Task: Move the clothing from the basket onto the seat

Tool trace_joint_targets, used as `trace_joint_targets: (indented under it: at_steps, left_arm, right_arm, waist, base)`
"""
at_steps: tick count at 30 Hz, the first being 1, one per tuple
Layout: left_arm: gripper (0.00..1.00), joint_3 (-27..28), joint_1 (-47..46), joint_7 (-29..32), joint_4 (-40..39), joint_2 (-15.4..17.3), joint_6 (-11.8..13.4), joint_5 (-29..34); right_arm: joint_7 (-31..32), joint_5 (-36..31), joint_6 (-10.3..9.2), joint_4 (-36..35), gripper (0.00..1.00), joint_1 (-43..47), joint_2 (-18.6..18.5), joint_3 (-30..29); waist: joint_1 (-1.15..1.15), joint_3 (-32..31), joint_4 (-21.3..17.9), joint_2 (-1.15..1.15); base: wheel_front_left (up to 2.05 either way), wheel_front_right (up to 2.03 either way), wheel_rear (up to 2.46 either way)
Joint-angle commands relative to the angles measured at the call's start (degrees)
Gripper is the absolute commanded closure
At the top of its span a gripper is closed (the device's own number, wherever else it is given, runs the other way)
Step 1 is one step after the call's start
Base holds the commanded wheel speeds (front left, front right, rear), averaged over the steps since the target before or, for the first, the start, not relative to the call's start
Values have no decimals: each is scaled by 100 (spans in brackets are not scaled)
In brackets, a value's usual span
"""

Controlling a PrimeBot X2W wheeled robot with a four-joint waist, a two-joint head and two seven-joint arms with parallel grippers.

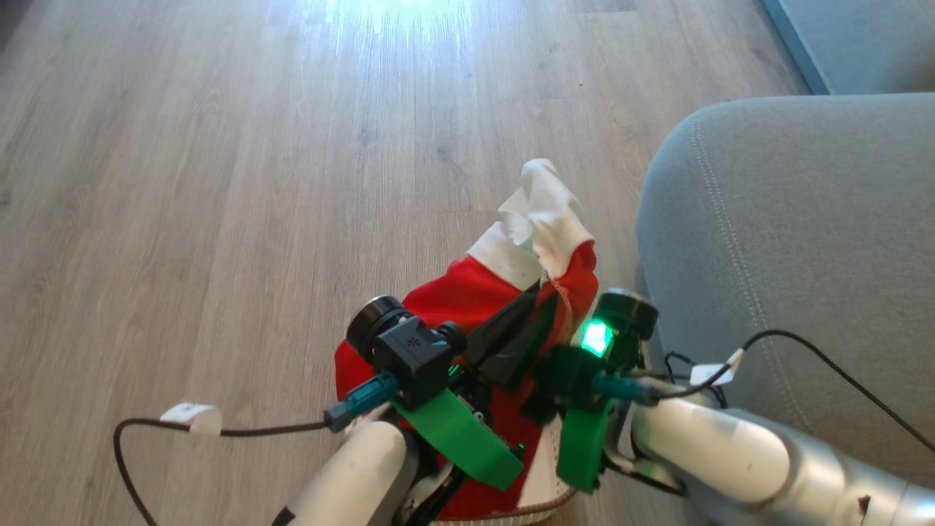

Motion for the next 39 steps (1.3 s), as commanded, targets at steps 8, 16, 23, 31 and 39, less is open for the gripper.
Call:
trace_joint_targets:
  at_steps: [8,16,23,31,39]
  left_arm:
    - [100,336,-274,-29,-187,6,61,6]
    - [100,545,-145,-29,-134,6,44,79]
    - [100,505,-45,-29,-1,6,-8,197]
    - [100,407,-10,-29,112,6,-59,193]
    - [63,372,21,-29,292,6,-90,237]
  right_arm:
    - [-54,-200,-1,-301,100,531,145,-1155]
    - [-54,-299,-1,-395,100,1026,207,-2342]
    - [-54,-805,-1,-788,100,1504,619,-3902]
    - [-54,-1070,-1,-1011,100,1905,1050,-4804]
    - [-54,-1004,-1,-1123,100,2161,1345,-5328]
  waist:
    - [0,-2,106,0]
    - [0,-17,69,0]
    - [0,18,20,0]
    - [0,29,-2,0]
    - [0,62,-4,0]
  base:
    - [0,0,0]
    - [0,0,0]
    - [0,0,0]
    - [0,0,0]
    - [0,0,0]
